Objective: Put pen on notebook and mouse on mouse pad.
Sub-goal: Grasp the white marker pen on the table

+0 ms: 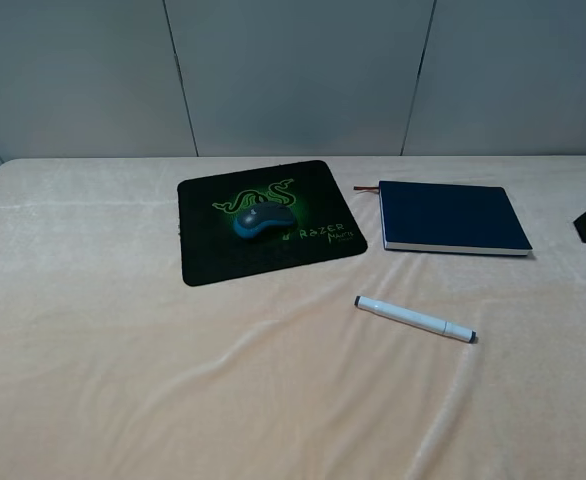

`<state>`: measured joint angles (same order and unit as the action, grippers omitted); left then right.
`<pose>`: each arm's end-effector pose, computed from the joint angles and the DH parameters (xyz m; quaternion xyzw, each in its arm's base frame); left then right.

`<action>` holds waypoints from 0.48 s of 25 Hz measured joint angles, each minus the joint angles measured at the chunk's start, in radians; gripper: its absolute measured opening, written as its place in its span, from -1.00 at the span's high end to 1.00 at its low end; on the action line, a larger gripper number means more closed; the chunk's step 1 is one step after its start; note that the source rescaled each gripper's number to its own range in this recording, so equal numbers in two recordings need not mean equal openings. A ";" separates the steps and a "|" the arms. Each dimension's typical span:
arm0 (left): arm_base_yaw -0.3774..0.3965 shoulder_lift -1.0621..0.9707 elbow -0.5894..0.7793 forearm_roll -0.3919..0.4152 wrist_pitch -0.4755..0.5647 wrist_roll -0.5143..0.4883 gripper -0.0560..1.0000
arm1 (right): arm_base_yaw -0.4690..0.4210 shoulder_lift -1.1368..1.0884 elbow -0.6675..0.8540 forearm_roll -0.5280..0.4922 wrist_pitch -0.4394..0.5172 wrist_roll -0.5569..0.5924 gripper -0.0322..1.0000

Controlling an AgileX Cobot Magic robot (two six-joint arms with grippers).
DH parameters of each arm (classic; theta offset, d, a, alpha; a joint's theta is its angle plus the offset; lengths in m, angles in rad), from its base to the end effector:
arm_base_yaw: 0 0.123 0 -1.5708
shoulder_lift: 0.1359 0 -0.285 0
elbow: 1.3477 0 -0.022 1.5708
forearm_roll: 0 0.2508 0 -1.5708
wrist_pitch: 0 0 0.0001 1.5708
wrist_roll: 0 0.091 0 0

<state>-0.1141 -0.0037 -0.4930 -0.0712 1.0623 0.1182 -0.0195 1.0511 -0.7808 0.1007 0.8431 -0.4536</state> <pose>-0.0054 -0.0051 0.2754 0.1003 0.8481 -0.0345 0.5192 0.1911 0.0031 0.2857 -0.1855 0.9441 -0.0190 0.2717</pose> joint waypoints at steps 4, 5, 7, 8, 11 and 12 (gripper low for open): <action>0.000 0.000 0.000 0.000 0.000 0.000 -1.00 | 0.037 0.192 -0.067 0.042 -0.021 -0.069 -1.00; 0.000 0.000 0.000 0.000 0.000 0.000 -1.00 | 0.066 0.232 -0.078 0.043 -0.031 -0.081 -1.00; 0.000 0.000 0.000 0.000 0.000 0.000 -1.00 | 0.127 0.299 -0.098 0.043 -0.052 -0.103 -1.00; 0.000 0.000 0.000 0.000 0.000 0.000 -1.00 | 0.161 0.333 -0.105 0.043 -0.062 -0.108 -1.00; 0.000 0.000 0.000 0.000 0.000 0.000 -1.00 | 0.242 0.416 -0.129 0.046 -0.068 -0.117 -1.00; 0.000 0.000 0.000 0.000 0.000 0.000 -1.00 | 0.273 0.448 -0.137 0.047 -0.069 -0.117 -1.00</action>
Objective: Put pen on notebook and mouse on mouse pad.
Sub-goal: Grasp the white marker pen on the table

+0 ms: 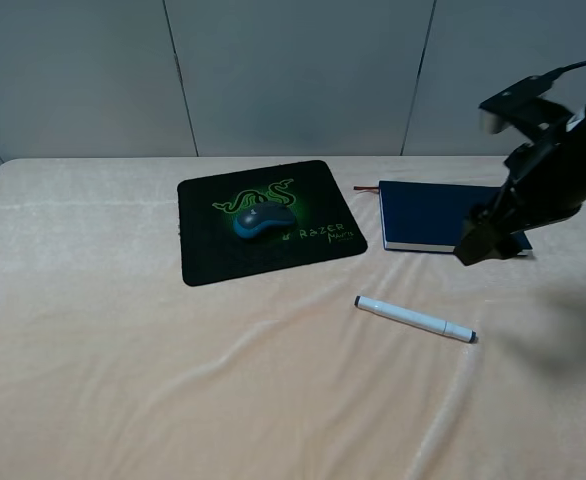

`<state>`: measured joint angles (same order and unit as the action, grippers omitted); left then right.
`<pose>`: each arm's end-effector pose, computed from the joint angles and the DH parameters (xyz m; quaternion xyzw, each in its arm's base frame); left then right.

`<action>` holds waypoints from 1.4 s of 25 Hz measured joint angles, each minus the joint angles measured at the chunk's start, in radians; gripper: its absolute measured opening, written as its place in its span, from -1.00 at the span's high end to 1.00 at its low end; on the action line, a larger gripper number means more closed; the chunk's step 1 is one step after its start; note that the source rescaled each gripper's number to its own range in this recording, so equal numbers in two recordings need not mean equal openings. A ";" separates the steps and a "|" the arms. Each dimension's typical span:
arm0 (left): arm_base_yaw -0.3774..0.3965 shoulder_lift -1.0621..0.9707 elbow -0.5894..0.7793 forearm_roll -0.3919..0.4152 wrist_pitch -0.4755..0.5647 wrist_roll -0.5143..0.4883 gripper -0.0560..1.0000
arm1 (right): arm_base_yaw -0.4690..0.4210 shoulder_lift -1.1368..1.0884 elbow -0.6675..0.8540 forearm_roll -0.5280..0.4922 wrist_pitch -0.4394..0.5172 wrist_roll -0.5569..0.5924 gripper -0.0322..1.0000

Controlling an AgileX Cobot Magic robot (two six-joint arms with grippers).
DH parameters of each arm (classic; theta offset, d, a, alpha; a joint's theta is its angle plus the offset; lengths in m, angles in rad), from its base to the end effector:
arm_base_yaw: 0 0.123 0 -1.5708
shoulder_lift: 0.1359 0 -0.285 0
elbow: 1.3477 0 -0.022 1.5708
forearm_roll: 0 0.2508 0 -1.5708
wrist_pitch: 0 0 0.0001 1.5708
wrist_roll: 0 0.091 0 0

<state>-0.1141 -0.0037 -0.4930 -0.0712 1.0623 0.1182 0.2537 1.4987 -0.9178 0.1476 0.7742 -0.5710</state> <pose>-0.0054 -0.0051 0.2754 0.1003 0.8481 -0.0345 0.5192 0.2656 0.0785 0.2217 -0.3545 0.9210 0.0344 0.1579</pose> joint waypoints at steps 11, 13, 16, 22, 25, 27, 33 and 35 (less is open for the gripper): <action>0.000 0.000 0.000 0.000 0.000 0.000 -1.00 | 0.111 0.112 -0.011 0.017 -0.085 -0.003 -1.00; 0.000 0.000 0.000 0.000 0.000 0.000 -1.00 | 0.111 0.127 -0.011 0.018 -0.104 -0.003 -1.00; 0.000 0.000 0.000 0.000 0.000 0.000 -1.00 | 0.111 0.152 -0.011 0.034 -0.118 -0.003 -1.00; 0.000 0.000 0.000 0.000 0.000 0.000 -1.00 | 0.111 0.189 0.010 0.139 -0.133 -0.053 -1.00; 0.000 0.000 0.000 0.000 0.000 0.000 -1.00 | 0.111 0.198 0.041 0.191 -0.155 -0.106 -1.00; 0.000 0.000 0.000 0.000 0.000 0.000 -1.00 | 0.111 0.199 0.054 0.217 -0.165 -0.132 -1.00; 0.000 0.000 0.000 0.000 0.000 0.000 -1.00 | 0.111 0.226 0.067 0.264 -0.230 -0.165 -1.00; 0.000 0.000 0.000 0.000 0.000 0.000 -1.00 | 0.111 0.262 0.067 0.265 -0.239 -0.167 -1.00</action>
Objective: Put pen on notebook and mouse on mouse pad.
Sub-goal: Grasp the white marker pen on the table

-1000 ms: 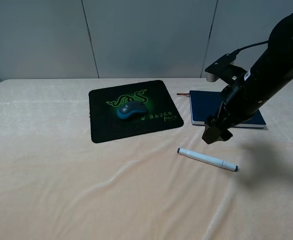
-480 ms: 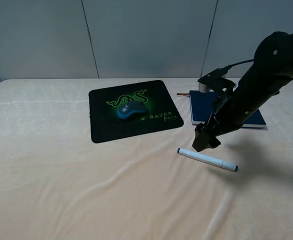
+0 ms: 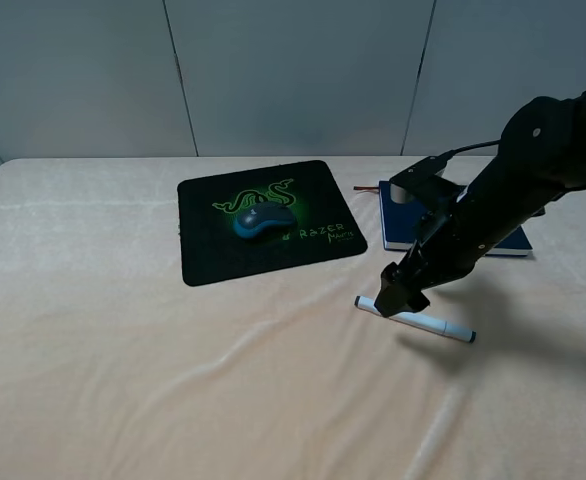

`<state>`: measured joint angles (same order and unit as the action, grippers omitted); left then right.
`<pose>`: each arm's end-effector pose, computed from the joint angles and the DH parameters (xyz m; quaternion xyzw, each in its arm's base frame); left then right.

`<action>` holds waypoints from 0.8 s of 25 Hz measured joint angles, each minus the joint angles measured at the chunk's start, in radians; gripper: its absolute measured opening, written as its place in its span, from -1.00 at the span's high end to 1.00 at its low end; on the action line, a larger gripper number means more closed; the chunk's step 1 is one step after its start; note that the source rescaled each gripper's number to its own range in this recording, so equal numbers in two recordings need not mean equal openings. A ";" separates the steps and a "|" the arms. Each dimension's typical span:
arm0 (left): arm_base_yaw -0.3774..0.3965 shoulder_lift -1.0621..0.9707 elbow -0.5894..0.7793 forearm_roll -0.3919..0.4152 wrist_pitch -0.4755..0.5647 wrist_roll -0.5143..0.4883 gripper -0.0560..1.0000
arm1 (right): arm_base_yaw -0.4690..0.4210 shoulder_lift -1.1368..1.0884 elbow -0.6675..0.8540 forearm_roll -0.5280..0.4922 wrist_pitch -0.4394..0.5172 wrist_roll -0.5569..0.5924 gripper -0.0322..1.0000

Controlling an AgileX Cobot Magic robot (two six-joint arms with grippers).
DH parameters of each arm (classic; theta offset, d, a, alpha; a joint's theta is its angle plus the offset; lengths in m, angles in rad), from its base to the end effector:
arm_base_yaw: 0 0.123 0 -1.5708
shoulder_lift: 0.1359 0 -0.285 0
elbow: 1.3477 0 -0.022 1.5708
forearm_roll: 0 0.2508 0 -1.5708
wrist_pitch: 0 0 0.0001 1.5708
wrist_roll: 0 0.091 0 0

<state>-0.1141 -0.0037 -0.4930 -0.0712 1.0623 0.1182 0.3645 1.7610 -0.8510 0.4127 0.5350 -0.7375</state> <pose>-0.0054 -0.0051 0.2754 0.1003 0.8481 -0.0345 0.5192 0.2737 0.1244 0.1378 -0.3697 0.9151 0.1012 0.1250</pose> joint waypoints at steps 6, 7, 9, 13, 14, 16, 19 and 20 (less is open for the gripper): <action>0.000 0.000 0.000 0.000 0.000 0.000 -1.00 | 0.000 0.090 0.001 0.014 -0.038 -0.001 -1.00; 0.000 0.000 0.000 0.000 0.000 0.000 -1.00 | 0.000 0.096 0.001 0.016 -0.047 -0.001 -1.00; 0.000 0.000 0.000 0.000 0.000 0.000 -1.00 | 0.000 0.096 0.001 0.018 -0.055 -0.001 -1.00; 0.000 0.000 0.000 0.000 0.000 0.000 -1.00 | 0.000 0.097 0.001 0.018 -0.065 -0.001 -1.00; 0.000 0.000 0.000 0.000 0.000 0.000 -1.00 | 0.000 0.097 0.001 0.018 -0.066 -0.001 -1.00; 0.000 0.000 0.000 0.000 0.000 0.000 -1.00 | 0.000 0.097 0.001 0.018 -0.066 -0.001 -1.00; 0.000 0.000 0.000 0.000 0.000 0.000 -1.00 | 0.000 0.097 0.001 0.015 -0.065 -0.001 -0.84; 0.000 0.000 0.000 0.000 0.000 0.000 -1.00 | 0.000 0.098 0.001 0.014 -0.060 0.000 -0.76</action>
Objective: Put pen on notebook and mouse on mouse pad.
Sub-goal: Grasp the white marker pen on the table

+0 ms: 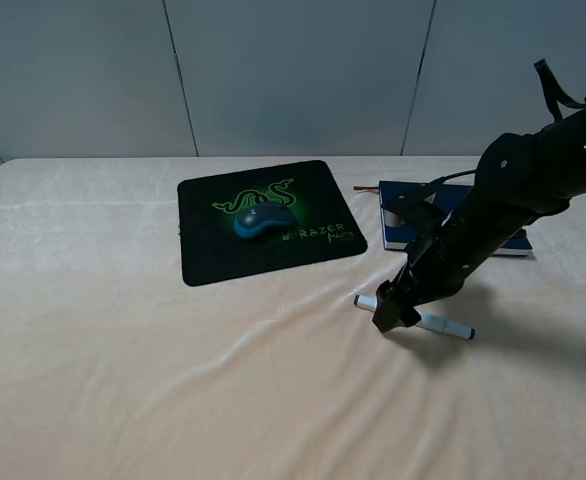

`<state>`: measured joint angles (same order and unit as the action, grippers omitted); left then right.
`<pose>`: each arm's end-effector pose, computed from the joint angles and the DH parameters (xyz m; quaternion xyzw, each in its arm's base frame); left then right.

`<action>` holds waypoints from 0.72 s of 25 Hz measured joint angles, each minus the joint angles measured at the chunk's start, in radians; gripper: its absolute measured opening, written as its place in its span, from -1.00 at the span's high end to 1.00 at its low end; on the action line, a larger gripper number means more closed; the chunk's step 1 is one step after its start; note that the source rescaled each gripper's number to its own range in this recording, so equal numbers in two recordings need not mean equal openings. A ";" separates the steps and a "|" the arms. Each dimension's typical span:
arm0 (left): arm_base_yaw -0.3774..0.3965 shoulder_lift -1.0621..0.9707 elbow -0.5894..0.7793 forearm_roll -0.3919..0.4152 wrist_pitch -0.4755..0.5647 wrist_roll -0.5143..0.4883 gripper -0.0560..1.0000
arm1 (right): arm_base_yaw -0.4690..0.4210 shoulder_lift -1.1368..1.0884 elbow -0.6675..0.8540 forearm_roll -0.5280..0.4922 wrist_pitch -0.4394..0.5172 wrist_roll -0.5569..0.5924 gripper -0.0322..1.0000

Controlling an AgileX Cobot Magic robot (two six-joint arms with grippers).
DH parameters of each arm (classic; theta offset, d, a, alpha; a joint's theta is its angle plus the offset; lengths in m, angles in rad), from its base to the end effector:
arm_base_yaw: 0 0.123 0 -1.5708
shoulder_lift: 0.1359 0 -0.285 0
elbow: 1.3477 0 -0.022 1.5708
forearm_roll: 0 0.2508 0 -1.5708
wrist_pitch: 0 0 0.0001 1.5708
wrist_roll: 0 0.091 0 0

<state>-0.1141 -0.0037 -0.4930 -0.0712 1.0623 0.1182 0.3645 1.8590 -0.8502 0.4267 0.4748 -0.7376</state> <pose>-0.0054 -0.0051 0.2754 0.1003 0.8481 -0.0345 0.5192 0.2789 0.1249 0.1089 -0.3571 0.9233 0.0951 0.1046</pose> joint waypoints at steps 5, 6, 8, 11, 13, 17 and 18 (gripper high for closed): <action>0.000 0.000 0.000 0.000 0.000 0.000 -1.00 | 0.000 0.000 0.000 -0.013 0.032 0.032 -0.58; 0.000 0.000 0.000 0.000 0.000 0.000 -1.00 | 0.000 -0.001 0.000 -0.016 0.039 0.044 -0.57; 0.000 0.000 0.000 0.000 0.000 0.000 -1.00 | 0.000 -0.005 0.000 -0.027 0.050 0.067 -0.51; 0.000 0.000 0.000 0.000 0.000 0.000 -1.00 | 0.000 -0.015 0.000 -0.057 0.074 0.103 -0.44; 0.000 0.000 0.000 0.000 0.000 0.000 -1.00 | 0.005 -0.026 0.000 -0.075 0.082 0.122 -0.43; 0.000 0.000 0.000 0.000 0.000 0.000 -1.00 | 0.069 -0.030 0.000 -0.155 0.070 0.178 -0.43; 0.000 0.000 0.000 0.000 0.000 0.000 -1.00 | 0.098 -0.030 0.000 -0.179 0.062 0.203 -0.43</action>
<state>-0.1141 -0.0037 -0.4930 -0.0712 1.0623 0.1182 0.4623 1.8287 -0.8502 0.2479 0.5363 -0.5349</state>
